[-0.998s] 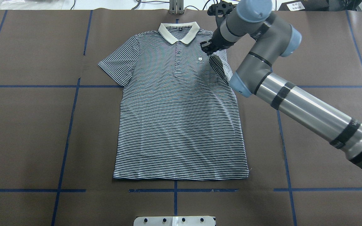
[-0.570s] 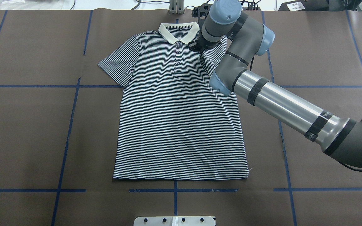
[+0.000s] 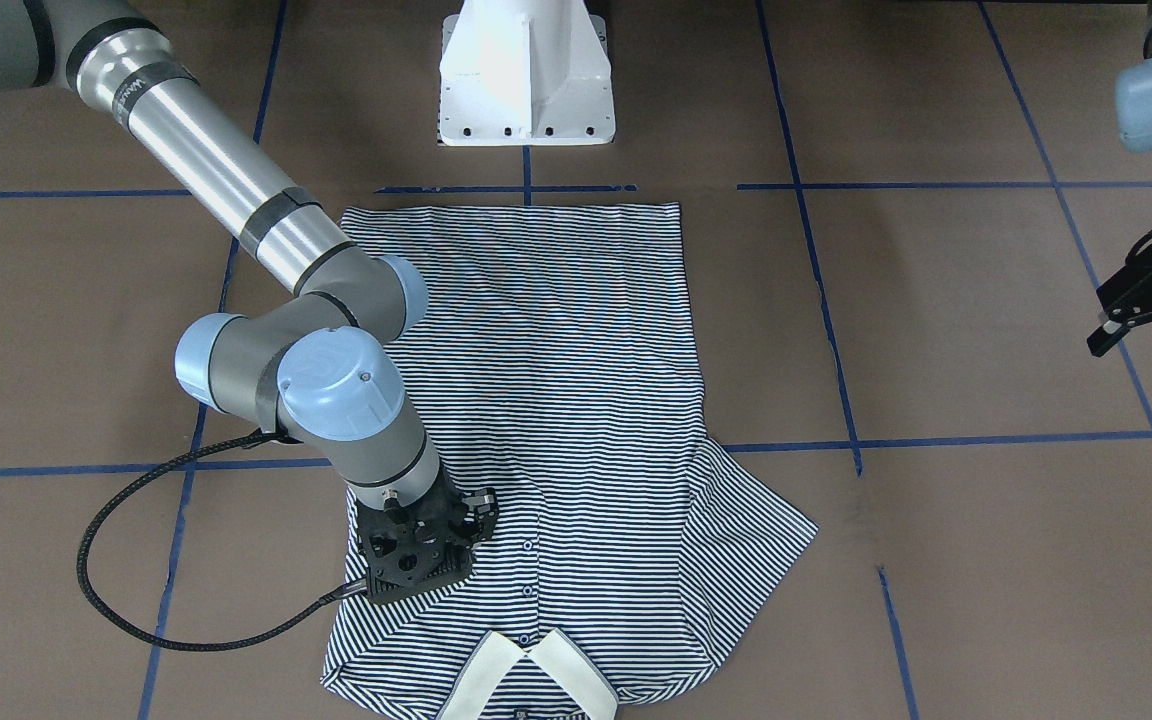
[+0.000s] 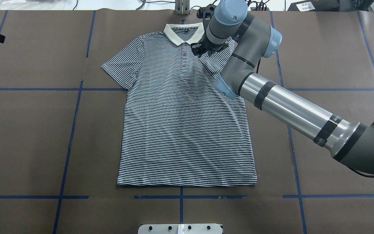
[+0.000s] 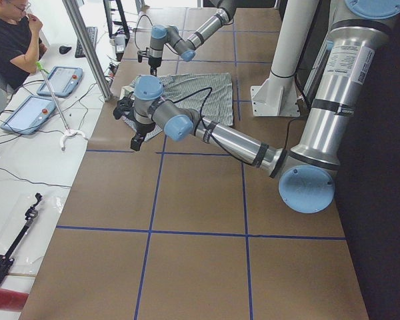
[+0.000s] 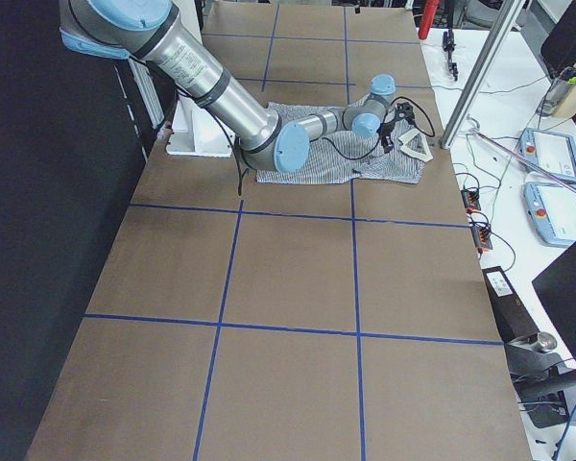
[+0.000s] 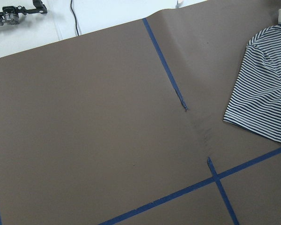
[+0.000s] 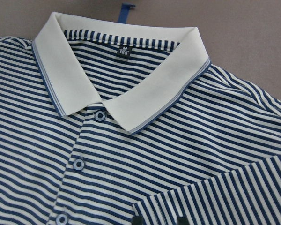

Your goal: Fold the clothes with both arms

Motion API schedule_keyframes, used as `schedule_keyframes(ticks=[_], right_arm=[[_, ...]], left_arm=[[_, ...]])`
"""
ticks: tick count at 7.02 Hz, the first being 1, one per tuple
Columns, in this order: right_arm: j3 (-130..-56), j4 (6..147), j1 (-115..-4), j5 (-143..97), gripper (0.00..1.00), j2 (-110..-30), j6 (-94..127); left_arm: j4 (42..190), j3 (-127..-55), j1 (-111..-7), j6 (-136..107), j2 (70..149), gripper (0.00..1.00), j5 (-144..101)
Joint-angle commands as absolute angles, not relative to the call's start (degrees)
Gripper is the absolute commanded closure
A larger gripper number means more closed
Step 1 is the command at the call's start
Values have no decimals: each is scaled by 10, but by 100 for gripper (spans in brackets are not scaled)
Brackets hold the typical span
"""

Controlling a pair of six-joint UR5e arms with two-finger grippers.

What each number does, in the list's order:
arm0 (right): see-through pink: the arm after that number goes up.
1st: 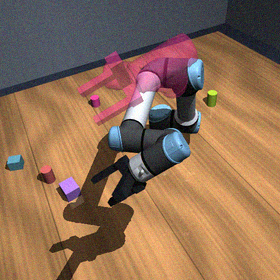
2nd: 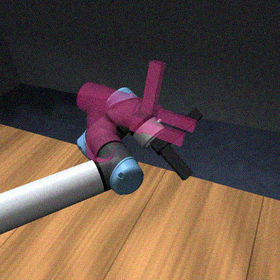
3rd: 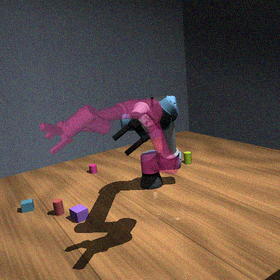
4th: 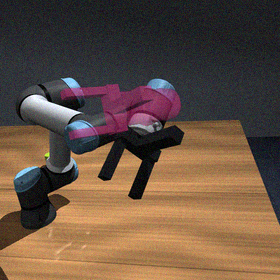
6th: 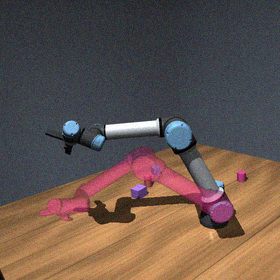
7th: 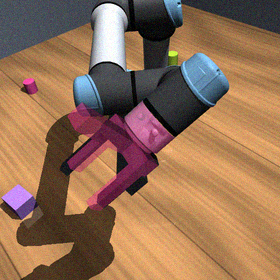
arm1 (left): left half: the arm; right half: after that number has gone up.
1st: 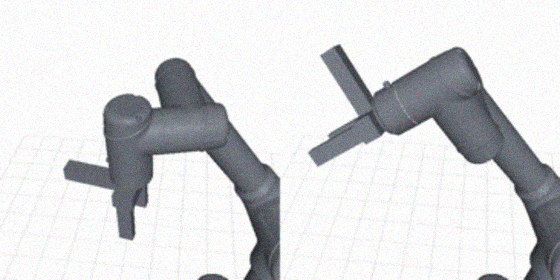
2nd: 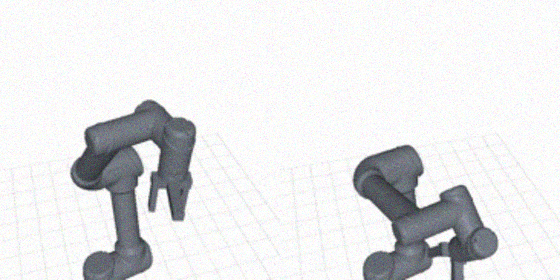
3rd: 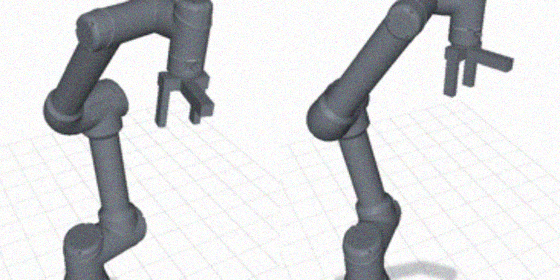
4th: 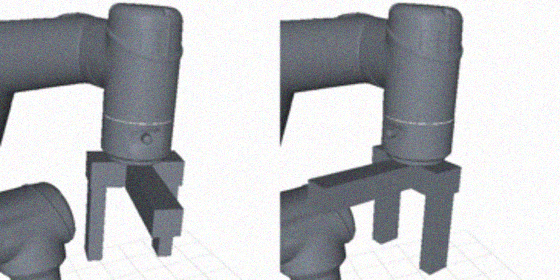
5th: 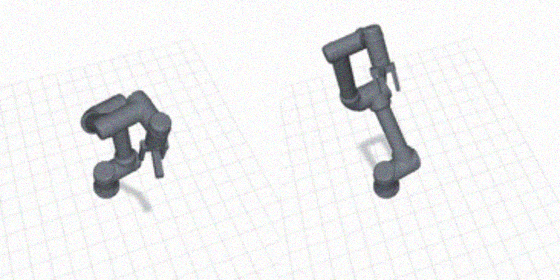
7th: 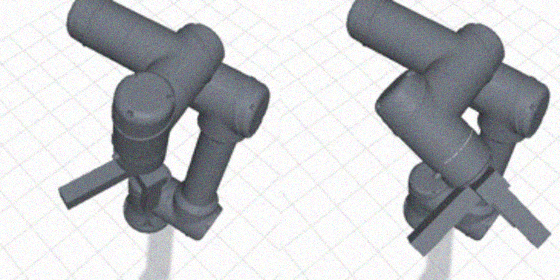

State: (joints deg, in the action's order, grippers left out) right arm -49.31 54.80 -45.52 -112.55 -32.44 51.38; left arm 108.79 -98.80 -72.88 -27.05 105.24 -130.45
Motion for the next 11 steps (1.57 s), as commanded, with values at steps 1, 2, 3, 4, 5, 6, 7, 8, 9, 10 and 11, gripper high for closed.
schedule_keyframes(ticks=[1, 2, 3, 4, 5, 6, 7, 8, 9, 10, 11], right_arm=[[-564, 628, -460, -1176, 0, -338, 583], [-661, 728, -463, -1188, 0, -373, 584], [-759, 761, -468, -1197, 0, -441, 583], [-811, 763, -479, -1215, 0, -485, 581], [-845, 763, -490, -1234, 0, -522, 576], [-866, 763, -499, -1242, 0, -545, 574], [-874, 763, -513, -1253, 0, -561, 562], [-875, 764, -525, -1259, 0, -573, 515], [-874, 763, -530, -1259, 0, -588, 472], [-872, 764, -533, -1259, 0, -591, 453], [-870, 764, -533, -1258, 0, -592, 453]], left_arm=[[1089, -986, -626, -496, 1102, 0, -1194], [1089, -970, -557, -573, 1128, 0, -1114], [1114, -915, -522, -619, 1164, 0, -1047], [1197, -843, -505, -661, 1178, 0, -1036], [1282, -775, -500, -686, 1188, 0, -1034], [1295, -740, -487, -688, 1213, 0, -1008], [1299, -716, -466, -691, 1227, 0, -978], [1299, -707, -464, -691, 1236, 0, -975], [1299, -701, -456, -690, 1239, 0, -973], [1299, -676, -452, -690, 1254, 0, -952], [1299, -669, -451, -689, 1259, 0, -949]])
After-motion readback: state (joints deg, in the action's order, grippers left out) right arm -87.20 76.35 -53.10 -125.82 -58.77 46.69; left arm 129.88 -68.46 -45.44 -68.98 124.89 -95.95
